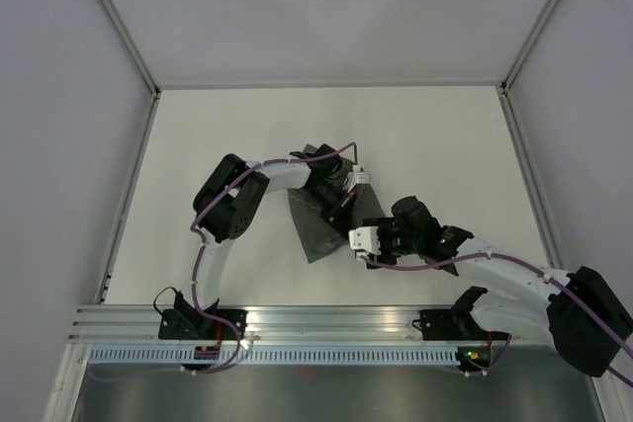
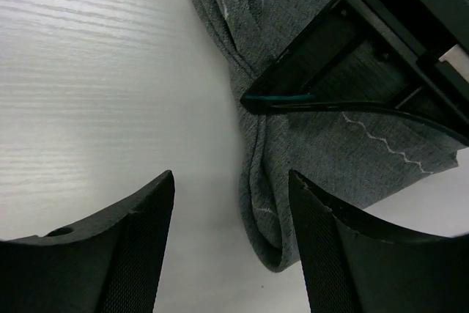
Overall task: Fold the napkin, place the utensils inside, and roll it up
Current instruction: Roll the napkin with the utensil
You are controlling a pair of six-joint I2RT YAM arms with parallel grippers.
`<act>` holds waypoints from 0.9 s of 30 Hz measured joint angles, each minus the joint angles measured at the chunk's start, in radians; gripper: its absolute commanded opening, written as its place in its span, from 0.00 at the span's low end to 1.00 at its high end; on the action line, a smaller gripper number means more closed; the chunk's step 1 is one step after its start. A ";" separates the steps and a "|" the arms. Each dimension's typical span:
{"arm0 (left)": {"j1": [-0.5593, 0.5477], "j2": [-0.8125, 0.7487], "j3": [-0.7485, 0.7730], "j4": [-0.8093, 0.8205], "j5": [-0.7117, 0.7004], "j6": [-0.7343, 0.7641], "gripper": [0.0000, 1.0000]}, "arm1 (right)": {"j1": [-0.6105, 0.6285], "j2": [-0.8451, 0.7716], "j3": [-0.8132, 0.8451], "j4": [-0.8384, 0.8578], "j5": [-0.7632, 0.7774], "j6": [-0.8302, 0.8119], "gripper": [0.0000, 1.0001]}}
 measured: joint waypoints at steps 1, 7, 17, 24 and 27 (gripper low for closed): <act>0.001 0.003 0.000 0.000 0.003 0.000 0.02 | 0.017 0.012 -0.010 0.039 0.023 0.004 0.70; 0.003 0.014 0.000 -0.001 0.020 0.000 0.02 | 0.088 0.061 -0.041 0.218 0.144 0.022 0.69; 0.003 0.014 0.000 -0.005 0.029 0.000 0.02 | 0.170 0.158 -0.071 0.344 0.243 0.018 0.63; 0.005 0.014 0.000 -0.017 0.034 0.000 0.02 | 0.187 0.233 -0.085 0.418 0.284 0.005 0.57; 0.008 0.014 0.000 -0.023 0.037 0.000 0.02 | 0.192 0.246 -0.092 0.452 0.304 -0.003 0.53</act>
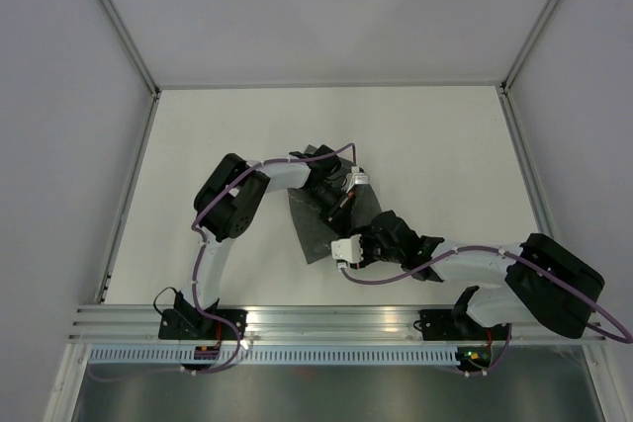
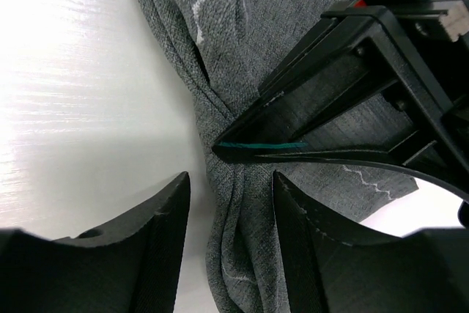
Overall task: Fold the napkin, place the utensils inside, and roll it up
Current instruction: Roll the napkin with the utensil
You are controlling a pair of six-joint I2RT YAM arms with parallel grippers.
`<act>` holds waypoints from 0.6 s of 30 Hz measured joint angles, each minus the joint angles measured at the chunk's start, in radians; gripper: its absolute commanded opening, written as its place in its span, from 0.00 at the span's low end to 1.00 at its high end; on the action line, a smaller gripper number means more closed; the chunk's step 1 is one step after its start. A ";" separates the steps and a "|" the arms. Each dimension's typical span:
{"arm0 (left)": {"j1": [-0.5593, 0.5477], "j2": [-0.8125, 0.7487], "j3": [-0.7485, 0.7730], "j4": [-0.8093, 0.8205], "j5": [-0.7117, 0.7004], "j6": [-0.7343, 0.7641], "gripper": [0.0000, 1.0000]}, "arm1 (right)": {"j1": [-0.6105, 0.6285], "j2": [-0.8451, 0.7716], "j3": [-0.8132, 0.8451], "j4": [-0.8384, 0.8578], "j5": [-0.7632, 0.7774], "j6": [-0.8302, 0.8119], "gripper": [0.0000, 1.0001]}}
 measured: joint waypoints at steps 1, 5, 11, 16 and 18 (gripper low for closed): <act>0.001 0.000 0.000 -0.002 0.000 0.000 0.02 | 0.002 0.006 -0.002 0.009 0.008 -0.004 0.49; 0.002 0.000 0.000 -0.010 0.001 0.000 0.02 | 0.017 0.030 -0.010 0.051 0.035 -0.026 0.46; 0.002 0.000 0.000 -0.022 0.005 0.001 0.02 | 0.042 0.065 -0.021 0.116 0.076 -0.064 0.40; 0.007 0.000 0.004 -0.031 0.010 0.001 0.02 | 0.051 0.091 -0.021 0.133 0.092 -0.090 0.28; 0.008 0.000 0.004 -0.032 0.009 0.001 0.02 | 0.051 0.097 -0.018 0.131 0.094 -0.097 0.17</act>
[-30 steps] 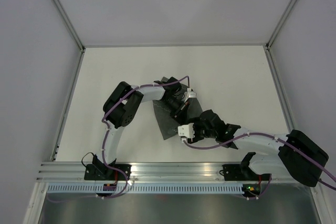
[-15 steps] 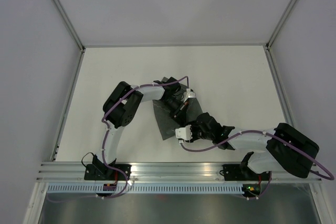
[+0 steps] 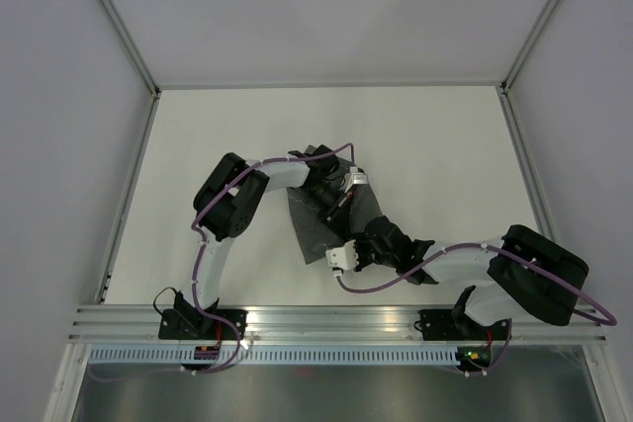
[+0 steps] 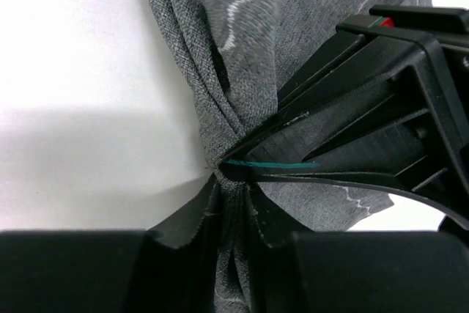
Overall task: Fold the napkin, place the utensils inside, and roll it up
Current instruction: Roll the napkin with the utensil
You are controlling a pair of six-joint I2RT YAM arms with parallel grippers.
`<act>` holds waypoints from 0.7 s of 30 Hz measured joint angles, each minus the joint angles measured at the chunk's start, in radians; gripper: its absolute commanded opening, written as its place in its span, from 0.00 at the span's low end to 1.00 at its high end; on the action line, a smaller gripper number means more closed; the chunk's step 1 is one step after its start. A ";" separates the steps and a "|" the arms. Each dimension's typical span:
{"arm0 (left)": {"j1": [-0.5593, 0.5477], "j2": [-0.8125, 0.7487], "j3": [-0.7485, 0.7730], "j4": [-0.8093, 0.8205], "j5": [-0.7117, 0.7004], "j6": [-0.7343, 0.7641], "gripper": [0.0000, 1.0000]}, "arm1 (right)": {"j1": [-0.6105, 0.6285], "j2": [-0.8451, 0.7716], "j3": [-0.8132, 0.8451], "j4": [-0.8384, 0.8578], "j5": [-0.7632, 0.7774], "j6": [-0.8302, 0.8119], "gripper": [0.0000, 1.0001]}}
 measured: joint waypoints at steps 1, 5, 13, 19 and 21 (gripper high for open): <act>0.000 0.000 0.000 0.000 0.000 0.000 0.04 | 0.000 0.003 0.002 -0.004 0.000 -0.003 0.13; 0.004 0.003 0.005 -0.006 0.002 0.000 0.15 | 0.001 0.005 0.019 -0.026 0.005 -0.011 0.00; 0.013 0.003 0.008 -0.037 0.017 -0.001 0.43 | -0.001 0.007 0.060 -0.105 -0.003 -0.007 0.00; 0.020 -0.013 0.008 -0.050 0.006 -0.011 0.54 | -0.005 0.007 0.097 -0.185 -0.007 0.005 0.00; 0.029 -0.023 0.007 -0.044 -0.005 -0.030 0.56 | -0.008 0.007 0.108 -0.209 -0.010 0.011 0.00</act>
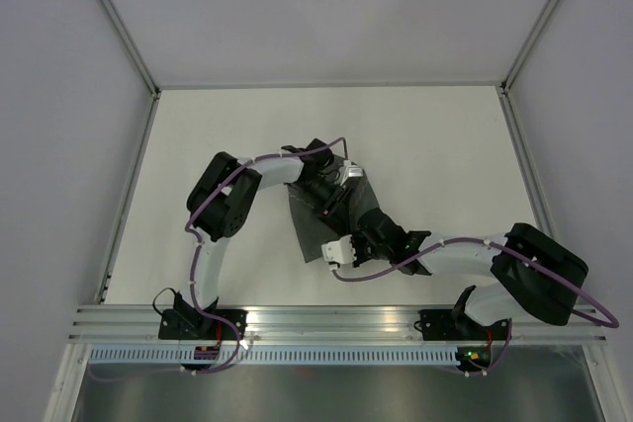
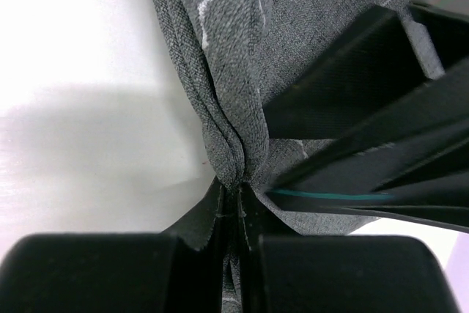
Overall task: Fold the napkin, place the utensils inside, and roll it up
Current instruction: Roll the napkin with the utensil
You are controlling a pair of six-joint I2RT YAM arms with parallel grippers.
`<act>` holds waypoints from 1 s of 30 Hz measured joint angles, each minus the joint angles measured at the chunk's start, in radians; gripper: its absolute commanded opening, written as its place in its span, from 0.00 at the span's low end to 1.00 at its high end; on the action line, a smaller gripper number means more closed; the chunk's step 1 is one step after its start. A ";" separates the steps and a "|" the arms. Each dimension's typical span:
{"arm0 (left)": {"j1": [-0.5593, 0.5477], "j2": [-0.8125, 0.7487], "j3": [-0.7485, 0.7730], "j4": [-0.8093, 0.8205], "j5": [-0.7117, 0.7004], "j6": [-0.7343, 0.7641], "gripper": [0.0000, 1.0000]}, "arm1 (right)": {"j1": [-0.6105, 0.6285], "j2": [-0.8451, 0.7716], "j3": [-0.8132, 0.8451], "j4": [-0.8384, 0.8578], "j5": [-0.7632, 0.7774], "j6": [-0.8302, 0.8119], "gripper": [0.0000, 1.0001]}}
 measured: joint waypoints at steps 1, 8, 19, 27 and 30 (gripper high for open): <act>0.006 -0.008 -0.003 0.018 -0.009 -0.013 0.57 | -0.001 0.001 0.006 -0.010 -0.002 0.002 0.00; 0.085 -0.146 -0.104 0.241 -0.149 -0.149 0.63 | 0.000 0.011 0.052 -0.081 -0.044 0.016 0.00; 0.263 -0.369 -0.272 0.446 -0.457 -0.397 0.63 | -0.066 0.090 0.237 -0.331 -0.188 0.053 0.01; 0.281 -0.665 -0.500 0.567 -0.680 -0.534 0.65 | -0.137 0.194 0.401 -0.522 -0.308 0.076 0.00; 0.306 -0.801 -0.606 0.633 -0.771 -0.582 0.68 | -0.169 0.238 0.461 -0.589 -0.356 0.077 0.01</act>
